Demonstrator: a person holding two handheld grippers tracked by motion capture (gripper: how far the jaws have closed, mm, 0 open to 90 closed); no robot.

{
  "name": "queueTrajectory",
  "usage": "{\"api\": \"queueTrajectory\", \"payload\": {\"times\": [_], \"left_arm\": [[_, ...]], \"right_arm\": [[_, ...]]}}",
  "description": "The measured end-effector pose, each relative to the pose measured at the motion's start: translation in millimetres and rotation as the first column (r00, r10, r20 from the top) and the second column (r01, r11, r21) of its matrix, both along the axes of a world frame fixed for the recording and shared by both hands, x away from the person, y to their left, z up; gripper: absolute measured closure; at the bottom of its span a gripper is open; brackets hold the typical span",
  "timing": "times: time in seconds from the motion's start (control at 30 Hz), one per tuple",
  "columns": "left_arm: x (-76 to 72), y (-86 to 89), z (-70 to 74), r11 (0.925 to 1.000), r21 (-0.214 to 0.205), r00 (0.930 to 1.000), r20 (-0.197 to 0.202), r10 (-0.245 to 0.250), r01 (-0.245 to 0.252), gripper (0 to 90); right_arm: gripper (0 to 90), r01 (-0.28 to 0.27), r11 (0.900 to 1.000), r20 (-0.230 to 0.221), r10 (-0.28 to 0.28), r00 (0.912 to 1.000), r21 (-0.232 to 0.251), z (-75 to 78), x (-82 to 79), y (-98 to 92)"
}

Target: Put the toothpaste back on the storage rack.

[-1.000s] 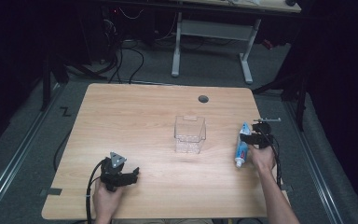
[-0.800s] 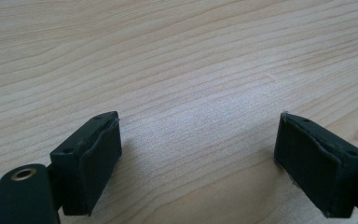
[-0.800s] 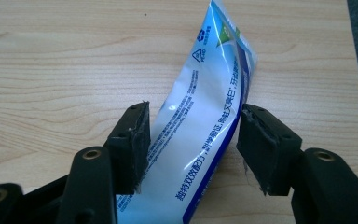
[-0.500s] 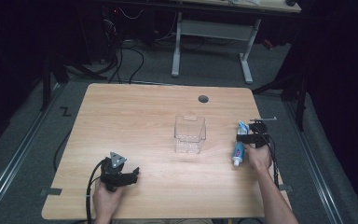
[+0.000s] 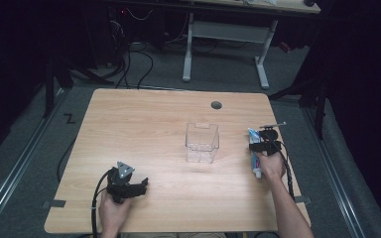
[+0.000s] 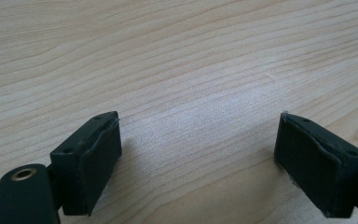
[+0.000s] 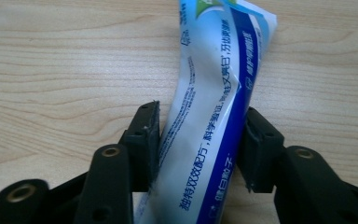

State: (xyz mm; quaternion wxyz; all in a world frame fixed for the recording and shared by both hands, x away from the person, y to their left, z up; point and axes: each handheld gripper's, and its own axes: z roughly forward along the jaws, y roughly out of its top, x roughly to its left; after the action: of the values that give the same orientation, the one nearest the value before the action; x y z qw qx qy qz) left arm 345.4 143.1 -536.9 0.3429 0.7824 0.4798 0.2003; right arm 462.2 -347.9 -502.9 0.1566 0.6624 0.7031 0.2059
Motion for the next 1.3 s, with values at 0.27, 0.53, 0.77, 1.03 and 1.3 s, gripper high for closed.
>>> {"api": "queueTrajectory", "payload": {"times": [0.27,0.53,0.77,1.03,1.3], "left_arm": [[0.0,0.0,0.0,1.0000,0.000,1.0000,0.000,0.000,0.000,14.8],[0.0,0.0,0.0,1.0000,0.000,1.0000,0.000,0.000,0.000,14.8],[0.0,0.0,0.0,1.0000,0.001,1.0000,0.000,-0.001,0.001,14.8],[0.0,0.0,0.0,1.0000,0.001,1.0000,0.000,0.000,0.000,14.8],[0.0,0.0,0.0,1.0000,0.001,1.0000,0.000,-0.001,0.001,14.8]], "right_arm": [[65.5,-0.020,0.9998,-0.008,0.020,0.9998,0.001,1.5,0.1,1.2],[70.0,-0.058,0.9982,-0.008,0.058,0.9983,0.012,5.3,-0.3,0.2],[70.3,-0.084,0.9961,0.003,0.084,0.9965,0.027,8.9,-5.1,-0.4],[70.4,-0.126,0.9901,0.071,0.122,0.9900,0.061,23.1,-14.2,1.9],[70.6,-0.161,0.9844,0.110,0.152,0.9822,0.072,34.3,-22.5,4.6]]}}
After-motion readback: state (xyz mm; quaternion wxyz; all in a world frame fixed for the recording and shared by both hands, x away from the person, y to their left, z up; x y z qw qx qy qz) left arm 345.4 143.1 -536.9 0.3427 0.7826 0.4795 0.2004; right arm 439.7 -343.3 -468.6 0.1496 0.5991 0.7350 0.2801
